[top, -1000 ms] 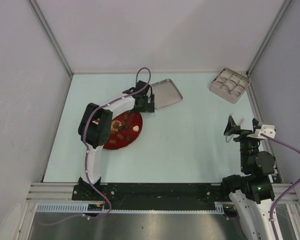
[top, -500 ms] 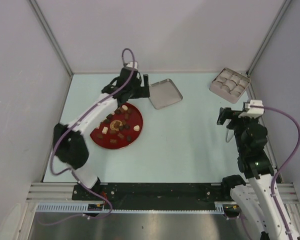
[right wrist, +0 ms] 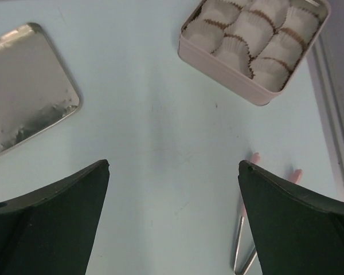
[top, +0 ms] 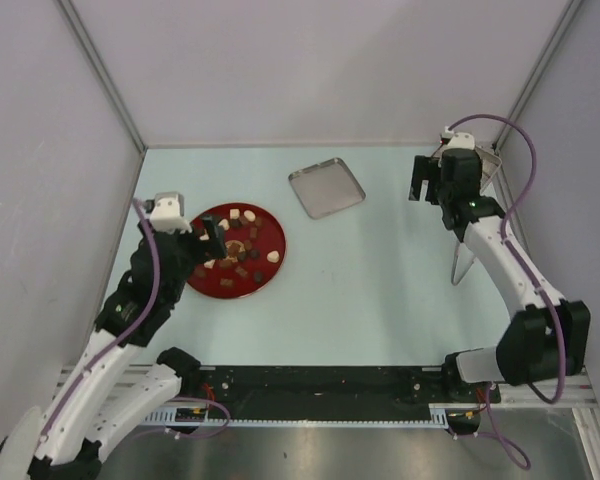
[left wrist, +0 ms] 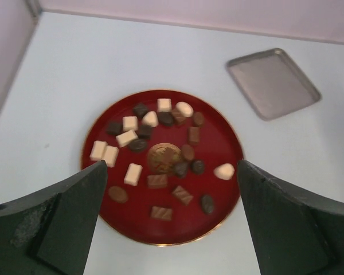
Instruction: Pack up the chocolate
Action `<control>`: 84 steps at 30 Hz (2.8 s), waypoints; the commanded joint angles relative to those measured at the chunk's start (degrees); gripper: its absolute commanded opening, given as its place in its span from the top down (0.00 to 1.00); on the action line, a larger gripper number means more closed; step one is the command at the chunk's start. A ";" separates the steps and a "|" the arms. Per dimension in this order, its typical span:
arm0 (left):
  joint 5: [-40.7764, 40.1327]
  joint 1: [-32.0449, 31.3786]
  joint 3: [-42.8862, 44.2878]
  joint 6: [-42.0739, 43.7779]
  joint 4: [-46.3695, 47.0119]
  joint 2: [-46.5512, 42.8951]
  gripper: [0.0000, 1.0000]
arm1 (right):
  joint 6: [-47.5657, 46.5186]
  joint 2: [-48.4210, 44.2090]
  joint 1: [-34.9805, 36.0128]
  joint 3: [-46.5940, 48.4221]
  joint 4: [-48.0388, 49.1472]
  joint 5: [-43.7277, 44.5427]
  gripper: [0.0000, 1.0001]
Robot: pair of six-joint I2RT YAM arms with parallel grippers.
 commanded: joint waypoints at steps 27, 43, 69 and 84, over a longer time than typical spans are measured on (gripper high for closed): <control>-23.03 7.31 -17.01 6.85 12.08 -3.82 0.00 | -14.49 57.45 -13.73 47.91 0.47 -27.94 0.00; -20.31 7.31 -16.84 7.03 12.35 -7.42 0.00 | -15.11 49.99 -10.39 37.30 -2.87 -31.64 0.10; -17.32 2.30 -17.01 5.54 11.12 -24.29 0.00 | -5.80 21.25 8.75 -0.95 -0.94 -22.16 0.15; -16.79 -0.42 -17.01 5.18 10.50 -25.62 0.00 | 16.16 8.59 28.00 -15.54 5.82 -3.61 0.13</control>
